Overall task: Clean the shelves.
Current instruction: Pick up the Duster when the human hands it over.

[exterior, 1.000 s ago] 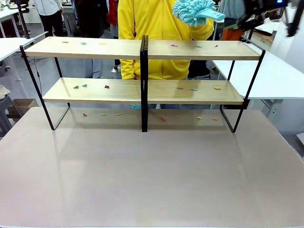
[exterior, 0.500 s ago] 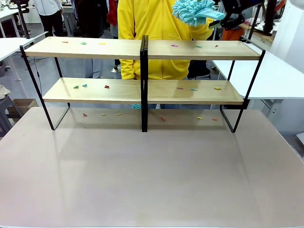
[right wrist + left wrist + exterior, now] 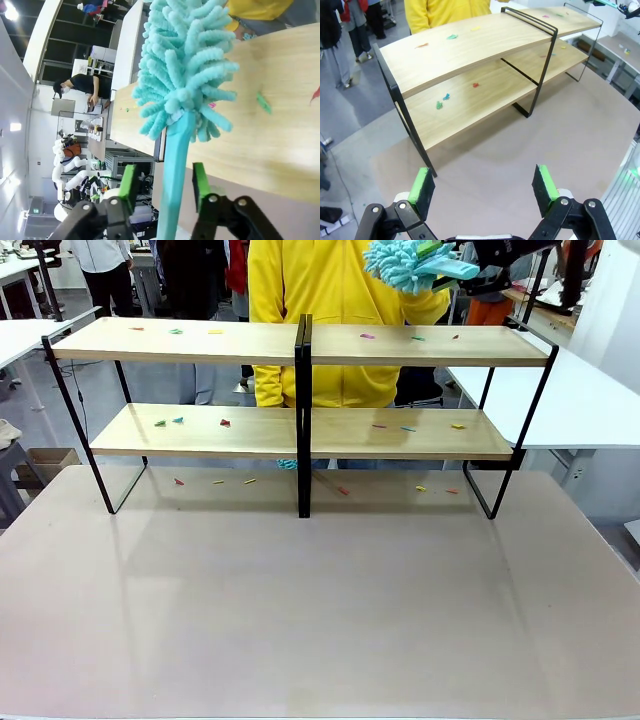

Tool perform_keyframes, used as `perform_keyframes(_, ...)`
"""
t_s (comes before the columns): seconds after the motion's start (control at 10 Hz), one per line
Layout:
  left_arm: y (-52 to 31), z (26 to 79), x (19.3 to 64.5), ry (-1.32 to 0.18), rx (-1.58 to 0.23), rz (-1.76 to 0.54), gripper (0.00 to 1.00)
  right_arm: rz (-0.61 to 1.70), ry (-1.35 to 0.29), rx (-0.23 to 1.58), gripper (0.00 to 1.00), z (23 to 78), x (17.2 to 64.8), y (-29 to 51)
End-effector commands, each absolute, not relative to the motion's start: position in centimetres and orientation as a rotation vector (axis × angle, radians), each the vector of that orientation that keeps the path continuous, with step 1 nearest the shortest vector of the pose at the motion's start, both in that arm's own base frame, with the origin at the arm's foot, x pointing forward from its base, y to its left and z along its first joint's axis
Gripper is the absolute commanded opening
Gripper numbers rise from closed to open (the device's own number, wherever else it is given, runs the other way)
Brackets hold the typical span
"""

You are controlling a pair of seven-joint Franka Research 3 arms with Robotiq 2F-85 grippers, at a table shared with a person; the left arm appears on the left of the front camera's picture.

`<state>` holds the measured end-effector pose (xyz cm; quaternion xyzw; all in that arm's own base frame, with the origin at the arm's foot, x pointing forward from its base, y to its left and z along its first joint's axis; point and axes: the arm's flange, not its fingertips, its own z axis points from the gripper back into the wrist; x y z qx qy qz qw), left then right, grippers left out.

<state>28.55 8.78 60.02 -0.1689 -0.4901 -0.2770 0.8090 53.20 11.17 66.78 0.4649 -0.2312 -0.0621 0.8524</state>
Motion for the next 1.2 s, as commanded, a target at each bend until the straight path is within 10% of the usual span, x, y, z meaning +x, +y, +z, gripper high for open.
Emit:
perform_keyframes(0.0,8.7,60.0,28.6,-1.053,-0.372,-0.602,1.00,-0.154,-0.466,0.977,0.15,67.1,52.8,11.1)
perform_keyframes(0.2,8.7,60.0,28.6,-1.053,-0.372,-0.602,1.00,-0.151,-0.458,0.963,0.00,67.0,52.7,10.9)
perform_keyframes(0.6,8.7,60.0,28.6,-1.053,-0.372,-0.602,1.00,-0.095,-0.442,0.966,0.00,67.9,51.0,7.9)
perform_keyframes(1.1,8.7,60.0,28.6,-1.053,-0.372,-0.602,1.00,0.279,-0.587,1.019,0.00,75.5,35.1,-14.0)
